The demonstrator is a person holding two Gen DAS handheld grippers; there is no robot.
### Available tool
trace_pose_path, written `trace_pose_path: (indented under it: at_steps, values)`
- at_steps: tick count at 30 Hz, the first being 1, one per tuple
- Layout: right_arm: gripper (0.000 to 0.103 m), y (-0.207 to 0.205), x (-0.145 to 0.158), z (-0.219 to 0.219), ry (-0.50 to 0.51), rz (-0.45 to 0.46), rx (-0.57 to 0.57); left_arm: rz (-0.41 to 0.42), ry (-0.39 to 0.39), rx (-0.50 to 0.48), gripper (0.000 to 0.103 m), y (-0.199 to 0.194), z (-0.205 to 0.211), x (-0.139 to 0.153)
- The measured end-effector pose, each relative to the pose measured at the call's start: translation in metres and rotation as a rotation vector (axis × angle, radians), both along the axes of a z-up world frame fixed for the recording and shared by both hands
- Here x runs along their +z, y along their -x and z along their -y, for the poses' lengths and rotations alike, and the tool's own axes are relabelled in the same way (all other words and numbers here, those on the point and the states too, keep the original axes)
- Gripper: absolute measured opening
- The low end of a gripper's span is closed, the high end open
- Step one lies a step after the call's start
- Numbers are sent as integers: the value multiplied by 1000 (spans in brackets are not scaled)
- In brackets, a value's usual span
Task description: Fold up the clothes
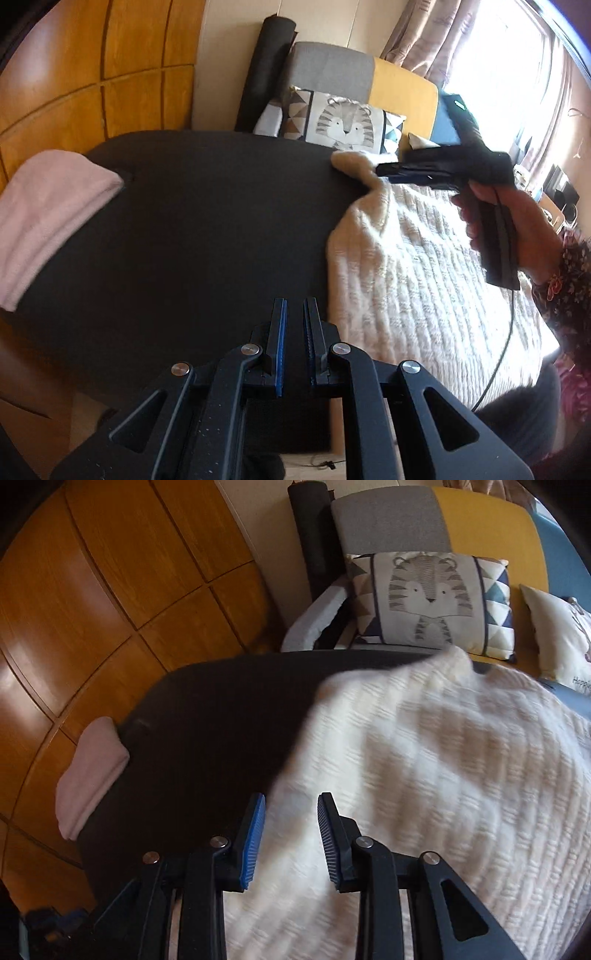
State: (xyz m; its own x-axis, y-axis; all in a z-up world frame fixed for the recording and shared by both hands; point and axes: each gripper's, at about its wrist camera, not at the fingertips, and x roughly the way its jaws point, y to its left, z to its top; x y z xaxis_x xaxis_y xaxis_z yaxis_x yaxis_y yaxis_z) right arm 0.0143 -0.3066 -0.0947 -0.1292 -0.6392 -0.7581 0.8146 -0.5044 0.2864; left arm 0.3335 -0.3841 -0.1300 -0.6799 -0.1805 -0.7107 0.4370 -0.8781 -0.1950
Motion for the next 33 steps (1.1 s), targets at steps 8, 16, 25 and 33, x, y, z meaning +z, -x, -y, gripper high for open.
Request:
trace_pose_path:
  at_steps: [8,16,25,33]
  values:
    - [13,13,-20,24,-154,-71,-101,42,-41,-28,10,30,-5,-9]
    - [9,44,-7,-70,119,102,-266,41,-92,-13,10,58,12,-7]
    - [8,83,-38,-177,183,203,-436,126,-69,-83,10,148,11,-6]
    - [38,57,0,-82,171,138,-136,104,-79,27,10,157,-9,-36]
